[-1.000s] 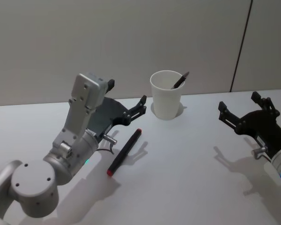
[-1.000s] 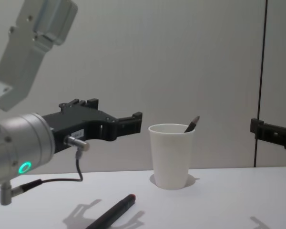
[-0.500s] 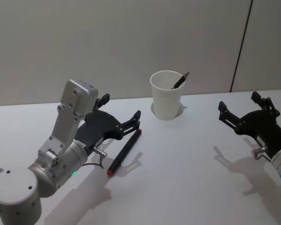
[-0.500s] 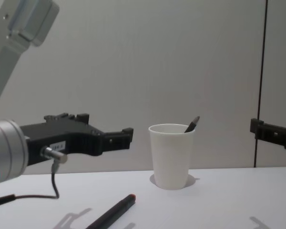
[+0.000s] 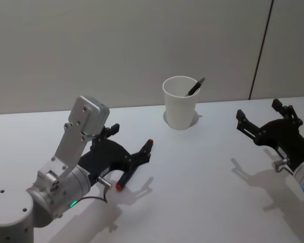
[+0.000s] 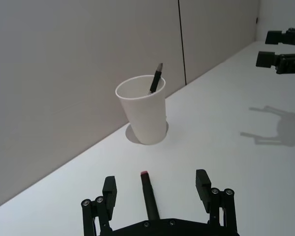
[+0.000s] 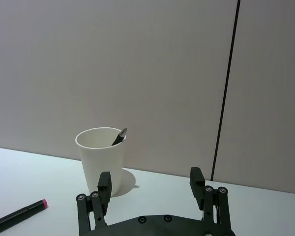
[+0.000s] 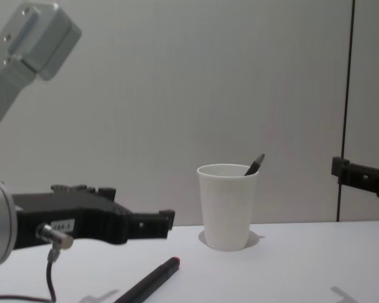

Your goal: Place the pen into the pen holder.

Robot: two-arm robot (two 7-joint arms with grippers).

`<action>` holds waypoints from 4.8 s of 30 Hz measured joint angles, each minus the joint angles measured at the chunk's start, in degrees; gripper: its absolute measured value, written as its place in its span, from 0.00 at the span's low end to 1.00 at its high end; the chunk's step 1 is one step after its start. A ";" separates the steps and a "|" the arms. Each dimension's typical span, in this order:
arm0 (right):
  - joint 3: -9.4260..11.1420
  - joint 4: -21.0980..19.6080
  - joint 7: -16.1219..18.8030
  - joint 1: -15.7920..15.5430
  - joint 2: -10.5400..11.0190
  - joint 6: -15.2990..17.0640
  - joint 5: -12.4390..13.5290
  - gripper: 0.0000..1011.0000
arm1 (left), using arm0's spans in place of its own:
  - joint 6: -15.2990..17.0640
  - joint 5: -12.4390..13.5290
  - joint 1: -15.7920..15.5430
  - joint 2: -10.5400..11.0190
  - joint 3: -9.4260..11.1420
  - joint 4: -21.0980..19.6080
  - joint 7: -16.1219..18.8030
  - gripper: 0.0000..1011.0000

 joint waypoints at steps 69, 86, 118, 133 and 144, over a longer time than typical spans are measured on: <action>0.00 0.00 0.00 0.00 0.00 0.00 0.00 0.99 | 23.89 -2.30 -2.50 -8.44 0.51 4.19 6.85 0.99; 0.00 0.00 0.00 0.00 0.00 0.00 0.00 0.99 | 24.98 -4.07 -2.36 -9.13 -0.09 4.34 7.36 0.99; 0.00 0.00 0.00 0.00 0.00 0.00 0.00 0.99 | 25.40 -4.66 -2.29 -9.35 -0.19 4.38 7.50 0.19; 0.00 0.00 0.00 0.00 0.00 0.00 0.00 0.99 | 24.81 -4.92 -2.17 -9.37 -0.34 4.38 7.42 0.19; 0.00 0.00 0.00 0.00 0.00 0.00 0.00 0.99 | 18.68 -6.55 -1.09 -8.87 -1.59 3.43 8.89 0.19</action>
